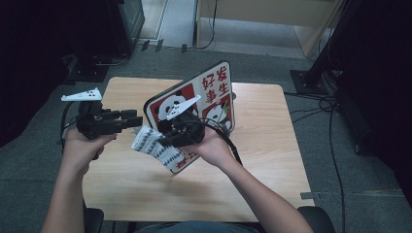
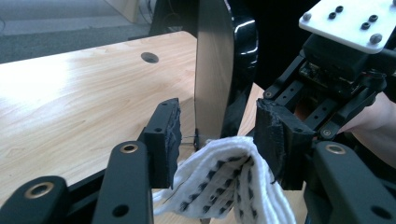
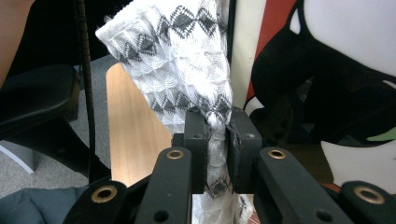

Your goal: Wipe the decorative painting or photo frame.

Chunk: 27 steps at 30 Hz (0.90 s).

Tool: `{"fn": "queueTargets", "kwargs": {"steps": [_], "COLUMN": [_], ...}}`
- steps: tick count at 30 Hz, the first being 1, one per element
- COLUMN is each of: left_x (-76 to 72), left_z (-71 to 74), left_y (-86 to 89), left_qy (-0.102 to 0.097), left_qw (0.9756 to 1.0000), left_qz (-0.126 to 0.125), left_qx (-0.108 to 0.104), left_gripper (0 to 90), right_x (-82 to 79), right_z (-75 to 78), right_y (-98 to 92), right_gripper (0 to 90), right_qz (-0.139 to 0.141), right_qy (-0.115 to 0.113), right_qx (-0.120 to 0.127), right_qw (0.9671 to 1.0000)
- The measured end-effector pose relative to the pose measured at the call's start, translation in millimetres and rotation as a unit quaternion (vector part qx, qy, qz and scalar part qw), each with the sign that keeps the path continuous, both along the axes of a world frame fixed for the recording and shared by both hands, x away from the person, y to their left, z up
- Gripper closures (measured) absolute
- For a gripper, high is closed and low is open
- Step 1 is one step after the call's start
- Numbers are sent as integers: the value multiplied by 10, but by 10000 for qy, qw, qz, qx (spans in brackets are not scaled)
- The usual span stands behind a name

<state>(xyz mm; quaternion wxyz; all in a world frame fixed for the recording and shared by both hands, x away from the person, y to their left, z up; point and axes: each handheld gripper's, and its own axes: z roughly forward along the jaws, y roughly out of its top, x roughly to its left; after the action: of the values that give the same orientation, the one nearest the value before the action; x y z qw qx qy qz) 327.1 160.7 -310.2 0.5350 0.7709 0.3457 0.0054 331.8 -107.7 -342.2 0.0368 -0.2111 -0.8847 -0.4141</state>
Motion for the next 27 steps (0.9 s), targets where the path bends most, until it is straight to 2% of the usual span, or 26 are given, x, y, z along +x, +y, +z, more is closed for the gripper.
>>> {"fn": "queueTargets", "kwargs": {"steps": [5, 10, 16, 21, 27], "left_x": [18, 39, 69, 110, 111], "left_z": [-18, -49, -91, -133, -139], "left_y": [-54, -142, -226, -244, -267], "left_qy": [44, 100, 224, 427, 386], "left_qw": [10000, 9999, 9996, 9986, 9988], "left_qz": [-34, -127, -176, -115, -125], "left_qx": [-77, -18, -43, -288, -273], "left_gripper": [562, 580, 621, 656, 749], "right_x": [-2, -6, -13, -16, -19], "right_z": [-19, -47, -71, -99, -144], "right_y": [6, 3, -4, -19, -24], "right_gripper": [813, 813, 813, 813, 814], "right_qz": [-22, 3, 10, 11, 8], "right_qy": [37, 23, 53, 76, 121], "right_qx": [4, 19, 13, 20, 12], "right_qw": [10000, 10000, 10000, 10000, 9999]}}
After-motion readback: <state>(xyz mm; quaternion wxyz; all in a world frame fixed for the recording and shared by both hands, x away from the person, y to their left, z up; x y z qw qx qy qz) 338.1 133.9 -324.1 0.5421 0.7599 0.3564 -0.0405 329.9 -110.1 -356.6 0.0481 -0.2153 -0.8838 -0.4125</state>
